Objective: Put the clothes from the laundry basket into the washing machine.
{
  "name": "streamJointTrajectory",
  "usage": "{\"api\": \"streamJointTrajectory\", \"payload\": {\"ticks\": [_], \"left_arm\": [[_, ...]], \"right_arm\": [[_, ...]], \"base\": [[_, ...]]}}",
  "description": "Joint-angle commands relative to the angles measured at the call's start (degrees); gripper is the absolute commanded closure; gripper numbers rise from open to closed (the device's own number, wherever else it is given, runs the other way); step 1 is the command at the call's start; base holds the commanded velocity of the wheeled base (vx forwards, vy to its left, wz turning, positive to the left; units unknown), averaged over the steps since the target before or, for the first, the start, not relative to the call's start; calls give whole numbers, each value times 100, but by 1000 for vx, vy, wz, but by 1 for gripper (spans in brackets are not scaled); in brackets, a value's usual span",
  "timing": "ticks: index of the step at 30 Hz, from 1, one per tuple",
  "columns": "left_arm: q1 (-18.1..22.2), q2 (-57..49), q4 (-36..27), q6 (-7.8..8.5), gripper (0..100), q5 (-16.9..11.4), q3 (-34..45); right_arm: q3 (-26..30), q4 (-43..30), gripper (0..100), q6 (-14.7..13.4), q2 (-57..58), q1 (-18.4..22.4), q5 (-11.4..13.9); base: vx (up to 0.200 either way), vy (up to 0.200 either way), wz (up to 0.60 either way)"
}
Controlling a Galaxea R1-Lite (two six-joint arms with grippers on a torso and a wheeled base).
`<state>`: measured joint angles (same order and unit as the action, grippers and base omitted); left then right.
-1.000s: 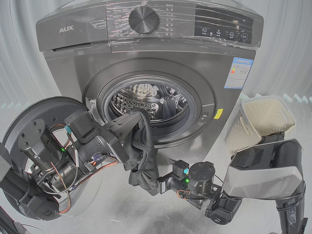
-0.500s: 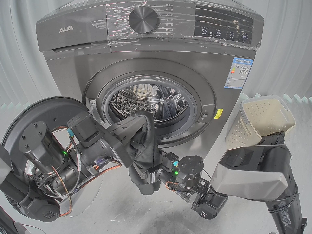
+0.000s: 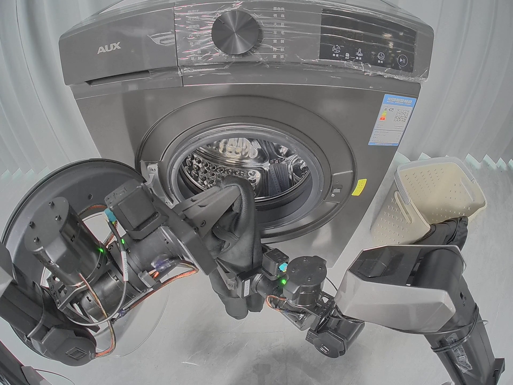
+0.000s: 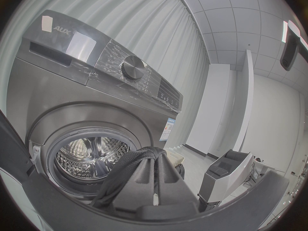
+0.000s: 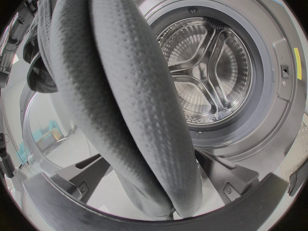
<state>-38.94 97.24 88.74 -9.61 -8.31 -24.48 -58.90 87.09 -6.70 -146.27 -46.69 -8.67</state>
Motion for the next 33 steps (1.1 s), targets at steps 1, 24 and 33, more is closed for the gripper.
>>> {"api": "streamJointTrajectory", "payload": {"ticks": [1, 24, 33], "left_arm": [[0, -30, 3, -6, 100, 5, 22], [651, 146, -5, 29, 100, -223, 1050], [659, 1016, 12, 451, 100, -223, 1367]], "right_arm": [[-183, 10, 0, -6, -112, 11, -39], [714, 80, 100, -94, 1163, 644, -232], [705, 19, 100, -112, 1444, 573, -320]], "base": [[0, 0, 0], [0, 0, 0], [0, 0, 0]]}}
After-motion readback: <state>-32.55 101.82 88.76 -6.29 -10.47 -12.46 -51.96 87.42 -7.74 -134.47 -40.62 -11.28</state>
